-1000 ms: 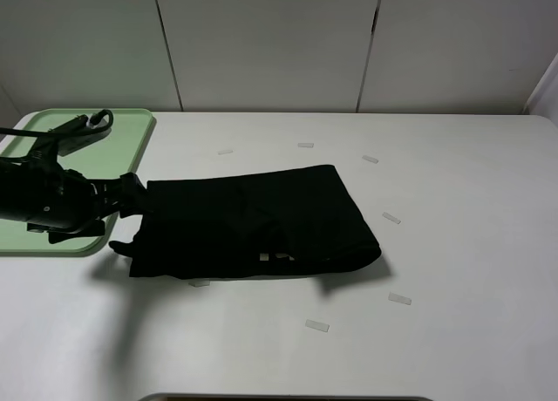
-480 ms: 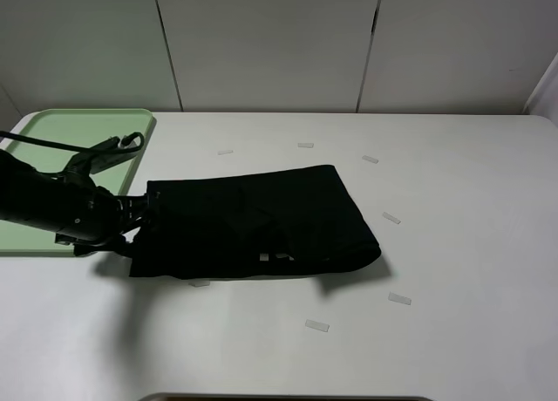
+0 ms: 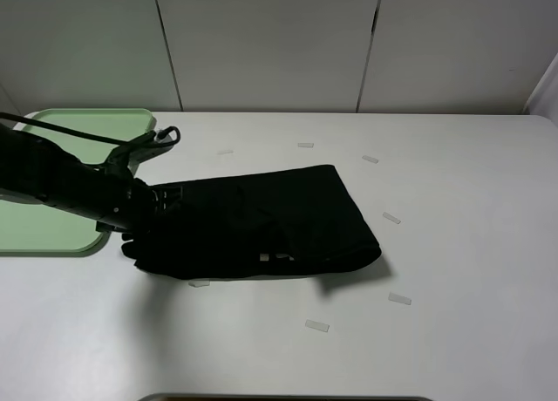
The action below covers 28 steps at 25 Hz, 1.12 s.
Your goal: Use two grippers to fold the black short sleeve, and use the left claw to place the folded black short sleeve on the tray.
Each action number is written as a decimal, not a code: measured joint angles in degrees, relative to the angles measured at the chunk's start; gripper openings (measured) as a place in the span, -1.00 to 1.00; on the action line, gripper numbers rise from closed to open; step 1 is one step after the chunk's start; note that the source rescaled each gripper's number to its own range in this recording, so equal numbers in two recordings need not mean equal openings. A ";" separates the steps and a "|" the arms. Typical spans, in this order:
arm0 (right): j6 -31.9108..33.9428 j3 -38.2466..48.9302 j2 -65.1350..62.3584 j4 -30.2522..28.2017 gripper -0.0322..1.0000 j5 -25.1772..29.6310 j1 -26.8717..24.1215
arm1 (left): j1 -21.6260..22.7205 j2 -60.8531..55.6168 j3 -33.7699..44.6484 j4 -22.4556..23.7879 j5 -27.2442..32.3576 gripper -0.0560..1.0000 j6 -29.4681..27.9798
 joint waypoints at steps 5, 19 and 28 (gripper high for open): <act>0.00 0.00 0.00 0.00 0.99 0.00 0.00 | 0.00 0.45 0.17 0.00 0.00 -0.24 -0.37; 0.00 0.00 0.00 0.90 0.99 0.00 0.00 | 0.75 -7.36 7.84 9.51 -1.42 -0.77 -4.77; 0.00 0.00 0.00 1.08 0.99 0.00 0.00 | 5.55 -25.58 16.55 19.16 -1.79 -0.77 -12.28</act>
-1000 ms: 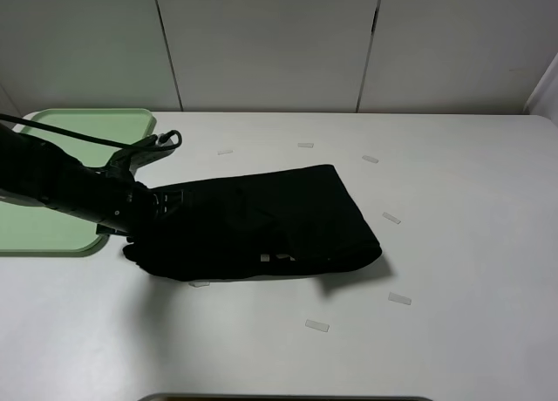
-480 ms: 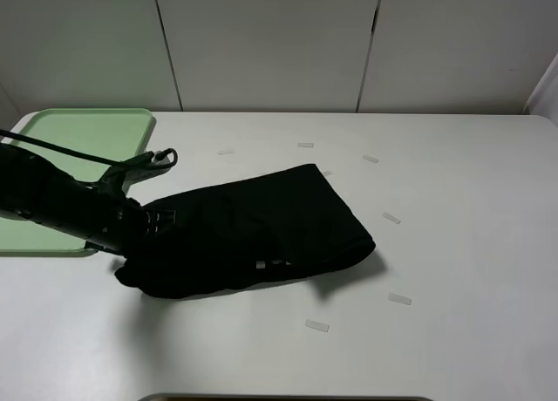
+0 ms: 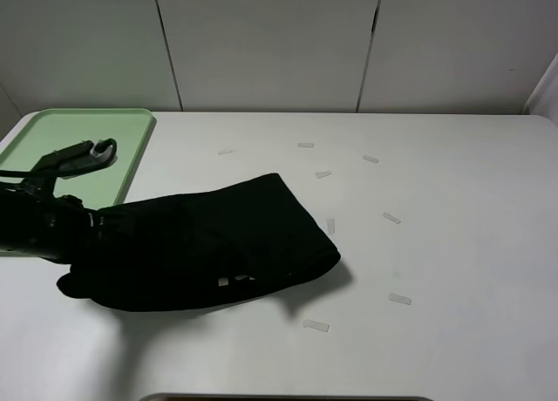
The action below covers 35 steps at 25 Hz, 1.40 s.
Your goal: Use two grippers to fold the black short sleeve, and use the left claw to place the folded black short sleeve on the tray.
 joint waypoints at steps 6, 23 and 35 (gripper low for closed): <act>0.00 0.00 0.00 0.00 0.99 0.00 0.00 | 0.27 -5.15 0.52 0.27 3.05 -0.77 -0.20; 0.00 0.00 0.00 0.00 0.99 0.00 0.00 | 0.27 -5.45 -3.96 -7.63 12.63 -0.77 18.81; 0.00 0.00 0.00 0.00 0.99 0.00 0.00 | -0.74 3.22 -4.07 -21.04 21.67 -0.77 29.66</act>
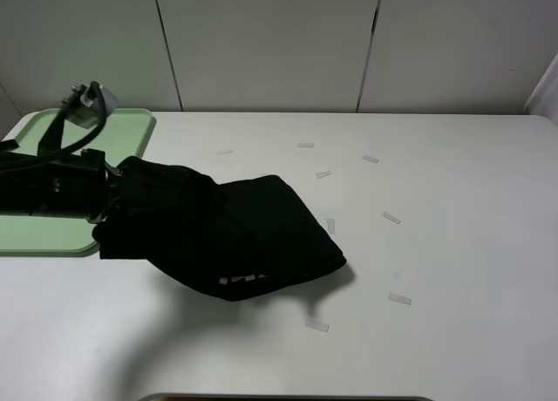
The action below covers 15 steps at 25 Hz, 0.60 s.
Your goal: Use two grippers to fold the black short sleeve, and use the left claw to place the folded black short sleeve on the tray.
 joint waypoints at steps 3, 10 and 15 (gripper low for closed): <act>0.00 0.00 0.00 0.00 0.99 0.00 0.00 | -2.84 5.02 -0.40 -2.10 0.78 -0.77 1.42; 0.00 0.00 0.00 0.00 0.99 0.00 0.00 | -7.34 9.55 -5.34 -2.64 1.23 -0.77 1.19; 0.00 0.00 0.00 0.00 0.99 0.00 0.00 | -8.05 9.55 -8.65 -2.58 -1.22 -0.77 1.01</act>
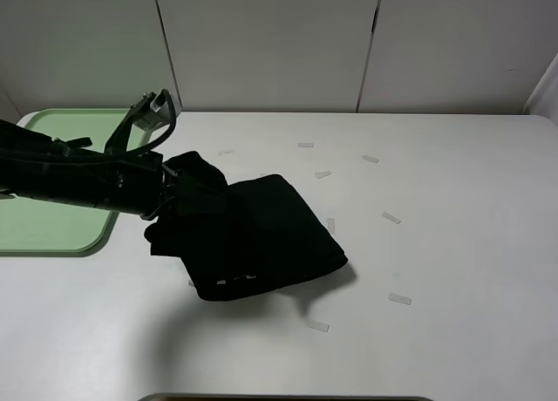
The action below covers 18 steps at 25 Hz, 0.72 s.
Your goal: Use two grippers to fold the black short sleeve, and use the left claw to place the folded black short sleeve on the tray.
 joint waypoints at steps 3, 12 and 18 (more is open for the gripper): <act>0.00 0.00 0.00 0.00 0.99 0.00 0.00 | -0.06 0.00 -0.89 0.00 -0.69 -0.77 0.12; 0.00 0.00 0.00 0.02 0.99 0.00 0.00 | -0.17 0.15 -1.14 0.00 -0.92 -0.77 0.19; 0.00 0.00 0.00 0.02 0.99 0.00 0.00 | -3.36 7.62 -5.87 0.05 0.50 -0.77 -4.64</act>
